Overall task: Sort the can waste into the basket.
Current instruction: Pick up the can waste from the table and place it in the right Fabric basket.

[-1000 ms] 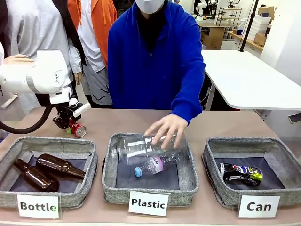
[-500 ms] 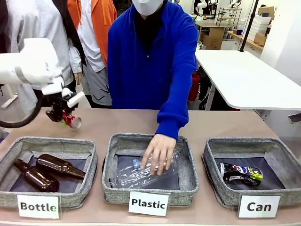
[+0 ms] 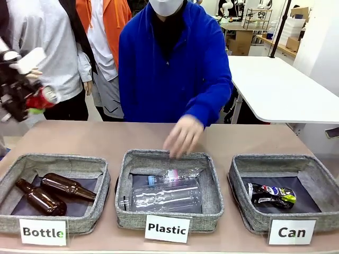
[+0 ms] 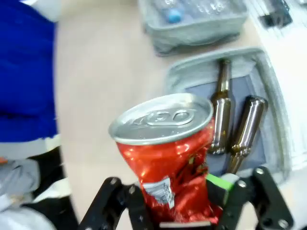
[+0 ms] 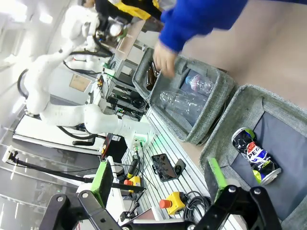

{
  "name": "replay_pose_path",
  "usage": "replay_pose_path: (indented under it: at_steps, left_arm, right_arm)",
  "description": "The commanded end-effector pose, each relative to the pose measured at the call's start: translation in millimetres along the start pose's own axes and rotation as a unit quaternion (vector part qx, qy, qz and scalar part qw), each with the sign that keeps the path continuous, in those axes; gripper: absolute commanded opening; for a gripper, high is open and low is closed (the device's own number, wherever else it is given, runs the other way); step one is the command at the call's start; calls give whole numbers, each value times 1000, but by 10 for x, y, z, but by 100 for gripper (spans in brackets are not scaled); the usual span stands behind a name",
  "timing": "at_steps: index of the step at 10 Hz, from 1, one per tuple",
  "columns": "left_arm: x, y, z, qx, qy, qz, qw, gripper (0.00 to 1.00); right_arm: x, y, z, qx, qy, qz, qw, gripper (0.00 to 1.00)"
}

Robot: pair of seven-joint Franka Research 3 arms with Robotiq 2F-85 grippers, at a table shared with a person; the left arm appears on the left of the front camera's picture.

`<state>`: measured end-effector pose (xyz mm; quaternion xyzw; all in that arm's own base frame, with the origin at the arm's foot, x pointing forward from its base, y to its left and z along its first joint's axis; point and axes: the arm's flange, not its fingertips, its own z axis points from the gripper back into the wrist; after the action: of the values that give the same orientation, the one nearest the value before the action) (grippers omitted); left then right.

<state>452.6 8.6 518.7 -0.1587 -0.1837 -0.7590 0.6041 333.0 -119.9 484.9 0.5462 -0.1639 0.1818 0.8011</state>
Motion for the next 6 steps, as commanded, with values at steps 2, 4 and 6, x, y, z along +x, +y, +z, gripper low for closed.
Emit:
replay_pose_path:
  at_steps: [2,4,6]
  left_arm:
    - [-144,-776,-307,-46,-14,-73,996,0]
    - [-229,-869,-305,-35,-24,-82,996,0]
    - [-181,-922,-366,-51,-26,-69,996,0]
  right_arm:
    - [-5,4,18,1,6,13,1000,100]
    - [-5,4,18,1,6,13,1000,100]
    - [-5,4,18,1,6,13,1000,100]
